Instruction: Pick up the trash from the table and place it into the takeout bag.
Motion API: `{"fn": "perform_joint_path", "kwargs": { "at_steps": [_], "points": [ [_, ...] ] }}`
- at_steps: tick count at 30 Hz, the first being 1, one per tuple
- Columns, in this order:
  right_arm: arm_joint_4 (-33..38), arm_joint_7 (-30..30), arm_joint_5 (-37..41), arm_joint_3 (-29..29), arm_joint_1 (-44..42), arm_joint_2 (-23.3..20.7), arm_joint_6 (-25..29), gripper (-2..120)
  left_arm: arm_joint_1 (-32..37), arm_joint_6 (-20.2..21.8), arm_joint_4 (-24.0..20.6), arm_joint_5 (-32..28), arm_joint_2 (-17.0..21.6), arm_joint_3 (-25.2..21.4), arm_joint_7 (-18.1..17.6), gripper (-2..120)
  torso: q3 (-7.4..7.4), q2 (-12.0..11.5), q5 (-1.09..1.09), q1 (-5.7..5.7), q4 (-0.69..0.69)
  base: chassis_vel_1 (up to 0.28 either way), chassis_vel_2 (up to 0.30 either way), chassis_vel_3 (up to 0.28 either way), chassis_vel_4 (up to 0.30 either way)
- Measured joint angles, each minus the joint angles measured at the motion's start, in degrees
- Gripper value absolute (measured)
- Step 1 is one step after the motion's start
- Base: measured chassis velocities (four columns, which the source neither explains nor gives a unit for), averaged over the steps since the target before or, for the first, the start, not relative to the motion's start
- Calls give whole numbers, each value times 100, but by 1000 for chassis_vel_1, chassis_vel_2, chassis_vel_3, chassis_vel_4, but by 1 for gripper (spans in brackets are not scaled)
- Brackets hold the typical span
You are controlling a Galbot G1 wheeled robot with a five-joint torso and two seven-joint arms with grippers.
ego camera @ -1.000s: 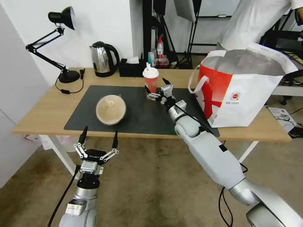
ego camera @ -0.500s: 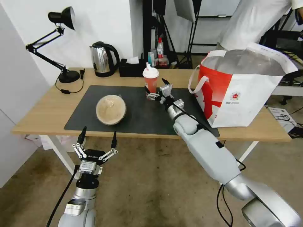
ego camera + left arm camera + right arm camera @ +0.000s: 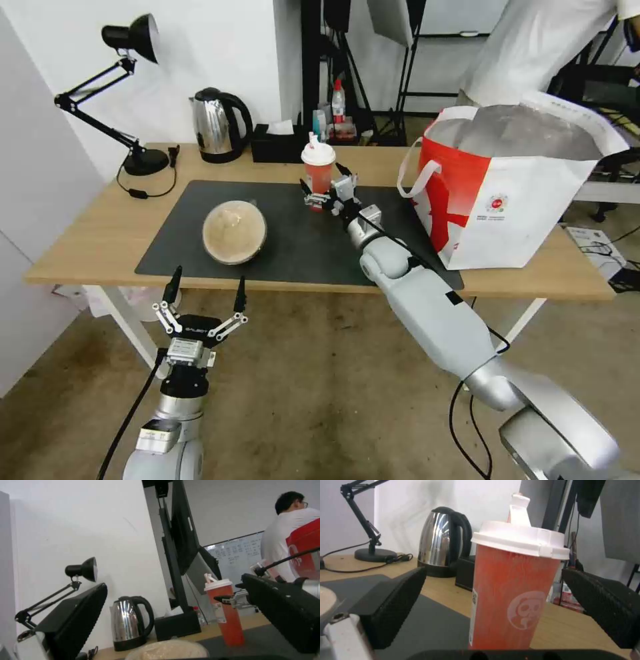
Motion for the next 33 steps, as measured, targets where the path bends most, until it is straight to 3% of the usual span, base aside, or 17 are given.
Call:
{"fn": "perform_joint_path", "kwargs": {
  "at_steps": [33],
  "points": [
    [-845, -204, -41, 18, 355, 381, 271, 100, -32, 0, 154, 11, -2, -5, 1, 100, 0, -1, 0, 0, 0, 0, 0, 0, 0]
  ]
}}
